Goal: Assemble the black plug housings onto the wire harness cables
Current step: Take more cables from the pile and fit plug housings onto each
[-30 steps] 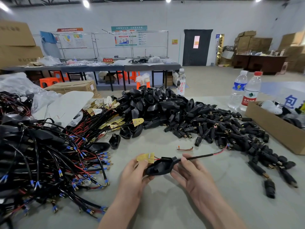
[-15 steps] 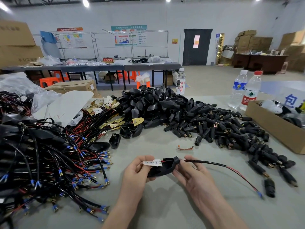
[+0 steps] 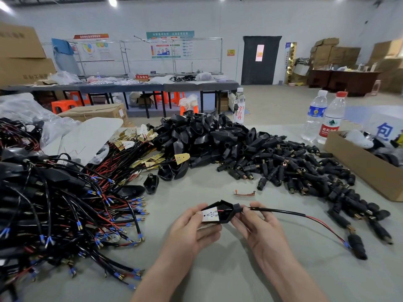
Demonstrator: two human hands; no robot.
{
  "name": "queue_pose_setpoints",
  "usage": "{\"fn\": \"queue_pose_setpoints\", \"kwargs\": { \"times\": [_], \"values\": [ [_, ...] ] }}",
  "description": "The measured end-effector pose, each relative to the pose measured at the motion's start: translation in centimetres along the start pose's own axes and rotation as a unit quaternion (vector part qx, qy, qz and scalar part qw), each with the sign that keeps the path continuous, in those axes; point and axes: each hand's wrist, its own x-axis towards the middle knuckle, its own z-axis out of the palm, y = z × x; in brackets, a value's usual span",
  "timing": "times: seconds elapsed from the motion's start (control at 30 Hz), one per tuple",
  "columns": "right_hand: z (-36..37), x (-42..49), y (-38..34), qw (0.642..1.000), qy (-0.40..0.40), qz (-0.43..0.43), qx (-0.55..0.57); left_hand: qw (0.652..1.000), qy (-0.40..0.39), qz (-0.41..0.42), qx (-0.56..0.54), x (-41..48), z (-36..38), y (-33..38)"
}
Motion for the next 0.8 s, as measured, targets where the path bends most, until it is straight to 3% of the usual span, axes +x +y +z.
{"fn": "queue_pose_setpoints", "kwargs": {
  "times": [0.37,0.8],
  "values": [
    [0.3,0.0,0.9,0.999,-0.03,0.011,-0.029,0.998,0.006,0.039,0.048,0.0,-0.2,-0.3],
    [0.5,-0.6,1.2,0.995,-0.063,0.038,-0.064,1.0,-0.001,-0.007,-0.028,0.2,-0.4,0.3]
  ]
}}
